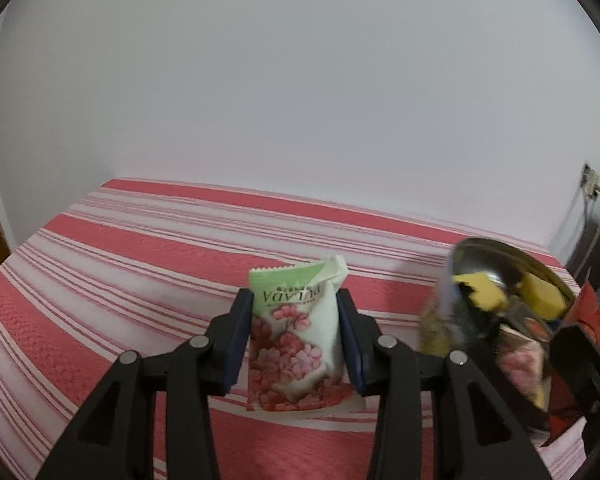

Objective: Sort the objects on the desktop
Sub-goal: 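Carry the red packet and candy wrapper together over the tin, then open both grippers to drop the packet and wrapper into the tin, then move both open grippers back from the filled tin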

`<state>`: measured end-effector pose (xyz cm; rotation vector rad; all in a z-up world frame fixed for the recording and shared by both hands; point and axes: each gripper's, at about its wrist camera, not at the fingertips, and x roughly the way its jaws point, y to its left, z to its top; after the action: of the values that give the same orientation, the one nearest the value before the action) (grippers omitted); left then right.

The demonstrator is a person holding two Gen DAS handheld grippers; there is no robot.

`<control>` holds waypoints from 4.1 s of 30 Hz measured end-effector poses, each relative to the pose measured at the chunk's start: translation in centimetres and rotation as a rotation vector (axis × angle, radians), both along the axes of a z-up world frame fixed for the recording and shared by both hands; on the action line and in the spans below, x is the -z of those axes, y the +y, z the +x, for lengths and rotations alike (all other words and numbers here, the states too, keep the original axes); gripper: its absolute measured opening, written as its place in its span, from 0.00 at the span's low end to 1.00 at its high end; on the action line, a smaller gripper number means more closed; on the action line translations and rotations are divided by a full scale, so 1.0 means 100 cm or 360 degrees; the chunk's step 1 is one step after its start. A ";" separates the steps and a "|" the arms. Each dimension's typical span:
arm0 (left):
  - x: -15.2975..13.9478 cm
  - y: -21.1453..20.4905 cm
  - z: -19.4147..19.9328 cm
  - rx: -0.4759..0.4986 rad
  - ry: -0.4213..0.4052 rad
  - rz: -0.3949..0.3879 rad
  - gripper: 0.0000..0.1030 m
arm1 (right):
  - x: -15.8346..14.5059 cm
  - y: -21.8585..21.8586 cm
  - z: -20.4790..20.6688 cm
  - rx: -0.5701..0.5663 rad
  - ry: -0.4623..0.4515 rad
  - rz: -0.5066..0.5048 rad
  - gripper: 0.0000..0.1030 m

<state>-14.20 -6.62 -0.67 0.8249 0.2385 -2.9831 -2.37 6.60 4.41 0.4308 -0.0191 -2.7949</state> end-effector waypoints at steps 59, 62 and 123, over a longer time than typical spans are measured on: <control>-0.014 0.231 -0.002 0.0688 -0.0273 -0.0046 0.40 | -0.035 0.155 -0.165 0.0077 -0.0521 0.0115 0.53; -0.008 0.237 -0.009 0.0675 -0.0314 -0.0073 0.40 | -0.020 0.143 -0.184 0.0041 -0.0628 0.0222 0.53; -0.020 0.156 0.067 0.0278 -0.0079 -0.0305 0.99 | -0.013 0.145 0.078 0.0795 -0.0126 -0.0255 0.92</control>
<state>-7.52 8.95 1.32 0.9407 -0.1267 -3.0739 5.40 21.13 5.73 0.5610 -0.4198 -3.2238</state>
